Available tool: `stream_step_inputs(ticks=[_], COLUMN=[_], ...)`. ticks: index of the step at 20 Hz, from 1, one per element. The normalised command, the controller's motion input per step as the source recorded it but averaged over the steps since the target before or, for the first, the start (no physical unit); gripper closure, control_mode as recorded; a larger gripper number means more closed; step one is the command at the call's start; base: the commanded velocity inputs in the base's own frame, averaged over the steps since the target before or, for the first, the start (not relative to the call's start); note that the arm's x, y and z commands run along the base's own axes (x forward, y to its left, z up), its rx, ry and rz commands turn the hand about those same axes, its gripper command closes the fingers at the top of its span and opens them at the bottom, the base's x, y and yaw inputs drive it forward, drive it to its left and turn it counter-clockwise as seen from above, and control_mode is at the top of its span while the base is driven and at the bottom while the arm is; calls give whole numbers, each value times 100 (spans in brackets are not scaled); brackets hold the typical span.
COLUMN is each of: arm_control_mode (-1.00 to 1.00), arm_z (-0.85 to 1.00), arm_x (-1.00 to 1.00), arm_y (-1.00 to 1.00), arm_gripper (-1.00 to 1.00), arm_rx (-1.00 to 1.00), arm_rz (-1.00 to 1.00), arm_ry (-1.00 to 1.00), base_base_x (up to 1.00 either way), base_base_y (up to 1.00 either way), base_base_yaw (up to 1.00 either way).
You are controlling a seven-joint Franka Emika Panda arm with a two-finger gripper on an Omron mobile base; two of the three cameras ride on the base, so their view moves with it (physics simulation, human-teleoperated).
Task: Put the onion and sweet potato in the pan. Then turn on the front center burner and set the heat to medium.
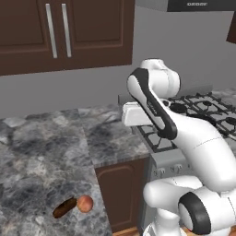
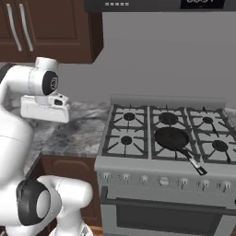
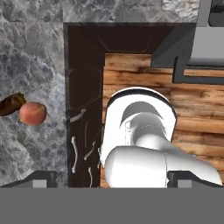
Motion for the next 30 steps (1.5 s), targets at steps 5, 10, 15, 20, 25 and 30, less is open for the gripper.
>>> stream_step_inputs(ticks=[5,10,15,20,25,30], arm_control_mode=[-100,-100,-100,-100,-100,-100], arm_z=[-63,-36,-14,-8,-41,-53], arm_x=[-50,-12,-2,-24,0,0], arm_y=[35,68,65,46,42,52], arm_gripper=[-100,-100,-100,-100,-100,-100], arm_rx=[-3,0,0,-5,-8,-1], arm_rz=[0,0,19,10,0,-1], arm_ry=[-1,0,0,5,16,12], base_base_x=[0,0,0,0,0,0], base_base_y=[0,0,0,0,0,0], base_base_yaw=[0,0,0,0,0,0])
